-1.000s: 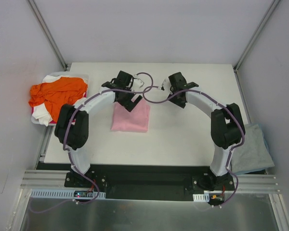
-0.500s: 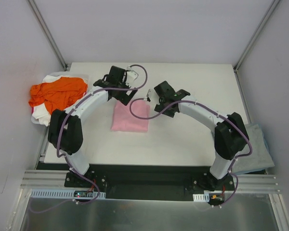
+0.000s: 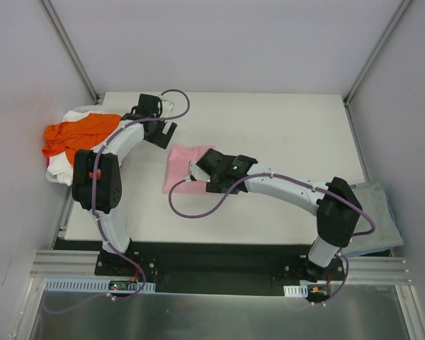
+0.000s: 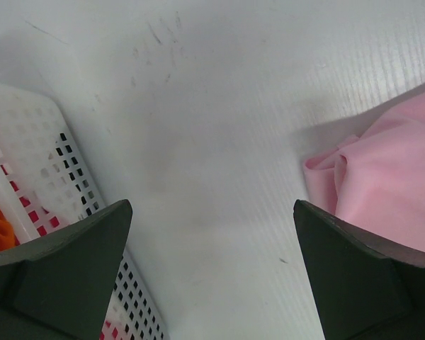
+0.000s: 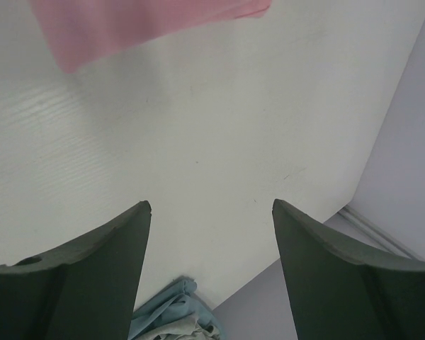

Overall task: Fold and stack the t-shirts
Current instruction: Fold the tshirt

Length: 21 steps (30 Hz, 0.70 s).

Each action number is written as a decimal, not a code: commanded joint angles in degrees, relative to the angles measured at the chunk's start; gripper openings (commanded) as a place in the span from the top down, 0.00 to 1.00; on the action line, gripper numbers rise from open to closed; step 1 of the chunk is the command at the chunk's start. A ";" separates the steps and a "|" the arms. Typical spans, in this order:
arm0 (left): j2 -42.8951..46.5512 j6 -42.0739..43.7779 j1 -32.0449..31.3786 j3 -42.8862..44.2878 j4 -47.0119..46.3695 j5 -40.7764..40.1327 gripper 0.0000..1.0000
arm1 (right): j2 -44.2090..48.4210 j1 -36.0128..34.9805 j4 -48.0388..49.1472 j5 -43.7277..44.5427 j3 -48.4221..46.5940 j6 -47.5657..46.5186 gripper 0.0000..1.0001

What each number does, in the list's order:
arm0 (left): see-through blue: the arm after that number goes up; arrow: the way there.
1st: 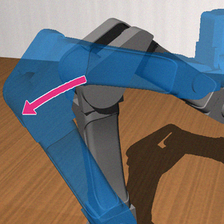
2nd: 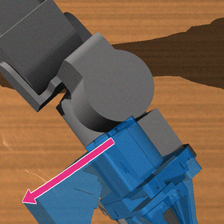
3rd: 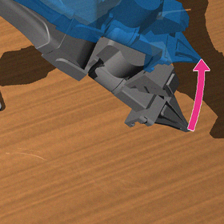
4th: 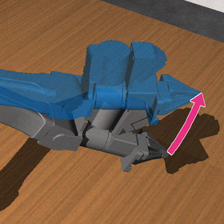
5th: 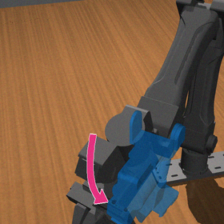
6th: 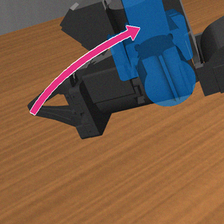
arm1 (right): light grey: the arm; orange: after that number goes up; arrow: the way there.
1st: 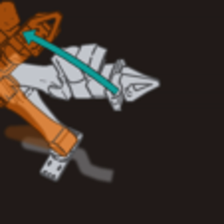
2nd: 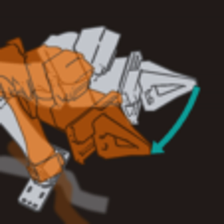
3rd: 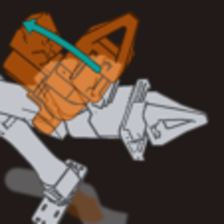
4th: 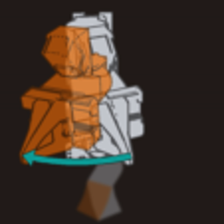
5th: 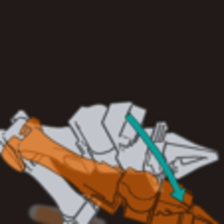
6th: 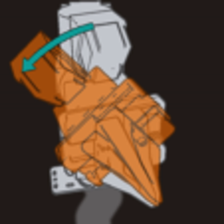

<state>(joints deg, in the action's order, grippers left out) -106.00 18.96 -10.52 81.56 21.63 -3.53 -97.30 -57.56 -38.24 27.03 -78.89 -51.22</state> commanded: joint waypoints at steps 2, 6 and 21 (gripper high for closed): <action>0.17 -0.86 1.91 2.03 -1.06 0.36 0.01 | -3.86 -2.47 -1.05 1.98 -2.14 -0.19 0.27; 0.88 -1.47 2.79 0.71 -0.97 2.20 0.01 | -7.11 -3.96 -1.22 0.49 -7.48 -0.81 0.27; -1.14 -2.00 3.05 3.78 -0.36 2.83 0.01 | -20.56 -9.41 -5.80 -4.61 -23.15 -0.20 0.27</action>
<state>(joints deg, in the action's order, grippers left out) -106.17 17.45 -7.77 82.19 21.41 -1.48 -116.62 -64.62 -41.06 24.62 -100.84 -52.73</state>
